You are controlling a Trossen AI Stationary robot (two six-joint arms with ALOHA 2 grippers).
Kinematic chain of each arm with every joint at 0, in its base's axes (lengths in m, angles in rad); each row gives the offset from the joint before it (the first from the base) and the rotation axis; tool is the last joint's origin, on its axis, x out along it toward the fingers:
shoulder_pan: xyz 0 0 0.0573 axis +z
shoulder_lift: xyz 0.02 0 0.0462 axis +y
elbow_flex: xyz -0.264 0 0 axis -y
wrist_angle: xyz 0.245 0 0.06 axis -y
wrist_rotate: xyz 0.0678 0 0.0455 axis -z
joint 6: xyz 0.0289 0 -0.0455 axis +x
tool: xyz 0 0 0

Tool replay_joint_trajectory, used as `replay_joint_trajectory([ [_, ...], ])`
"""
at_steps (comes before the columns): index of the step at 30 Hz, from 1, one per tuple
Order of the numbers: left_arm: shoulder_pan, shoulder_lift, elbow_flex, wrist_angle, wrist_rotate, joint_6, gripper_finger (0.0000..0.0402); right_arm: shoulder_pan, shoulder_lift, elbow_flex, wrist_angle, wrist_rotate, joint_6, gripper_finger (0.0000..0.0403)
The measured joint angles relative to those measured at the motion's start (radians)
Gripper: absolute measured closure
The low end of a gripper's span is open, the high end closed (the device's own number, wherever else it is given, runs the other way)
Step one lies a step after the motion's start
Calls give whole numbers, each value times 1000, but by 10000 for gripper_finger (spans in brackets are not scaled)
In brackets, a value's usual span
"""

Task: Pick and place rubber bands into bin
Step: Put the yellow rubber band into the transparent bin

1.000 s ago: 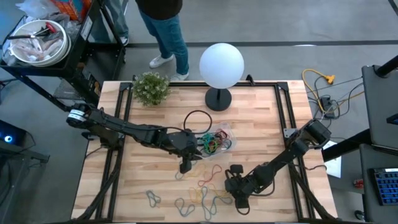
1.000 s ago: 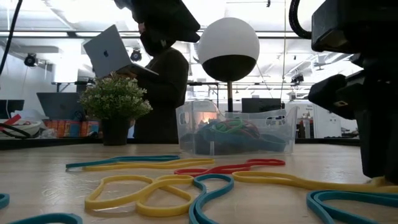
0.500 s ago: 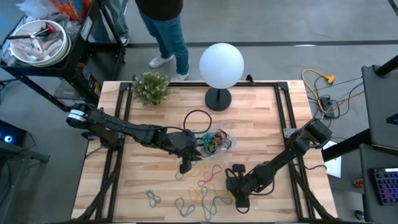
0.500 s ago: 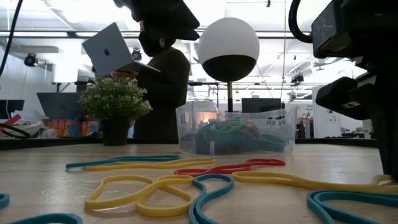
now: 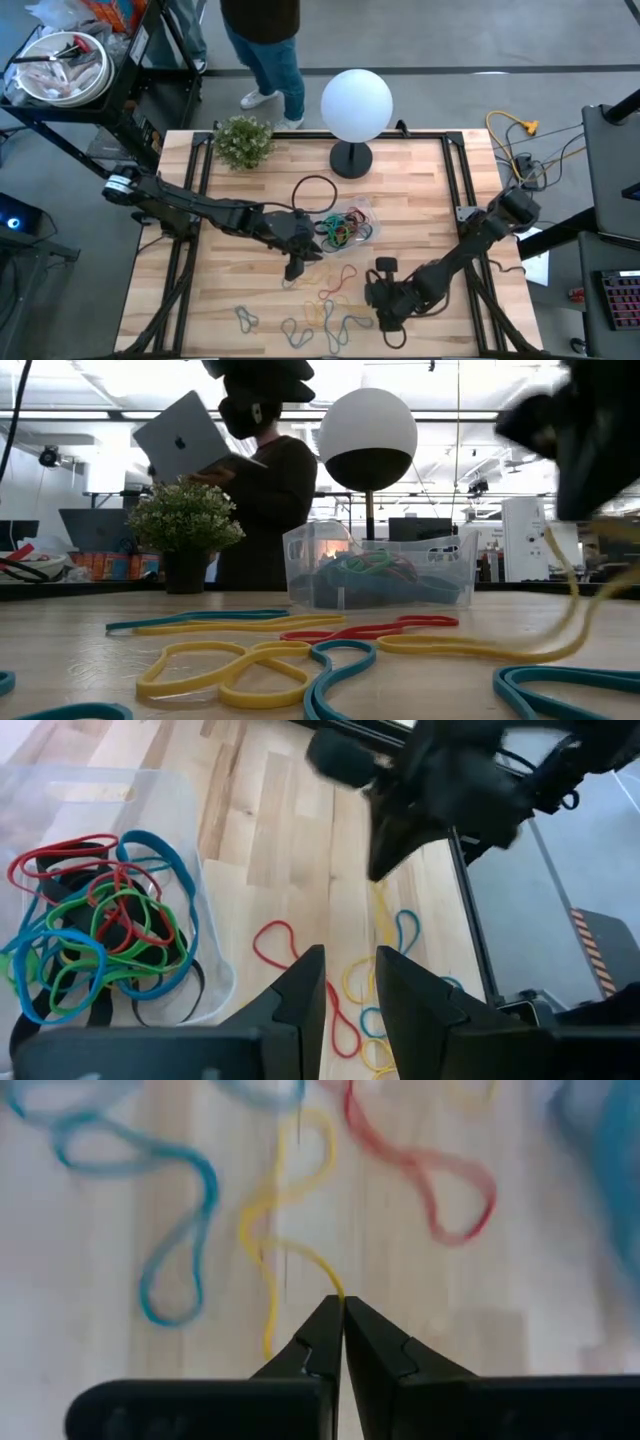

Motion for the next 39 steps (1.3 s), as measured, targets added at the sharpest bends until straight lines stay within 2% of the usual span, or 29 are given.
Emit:
replay_joint_trajectory([
  [5,-6,-1,0,-1,-2,0,326,-1,-7,93,-117,139,-21,395],
  [13,-38,-4,0,-60,-2,-23,327,-5,-8,249,-348,417,-24,395],
  [18,-64,-4,0,-80,-2,-31,327,-40,-15,312,-474,525,-24,395],
  [27,-119,-4,0,-99,-3,-78,327,-176,-34,331,-526,584,-133,395],
  [34,-176,-4,-6,-182,-3,-124,327,-310,-34,326,-525,584,-210,395],
  [39,-207,-4,-32,-184,-9,-180,327,-383,-34,308,-510,563,-248,395],
])
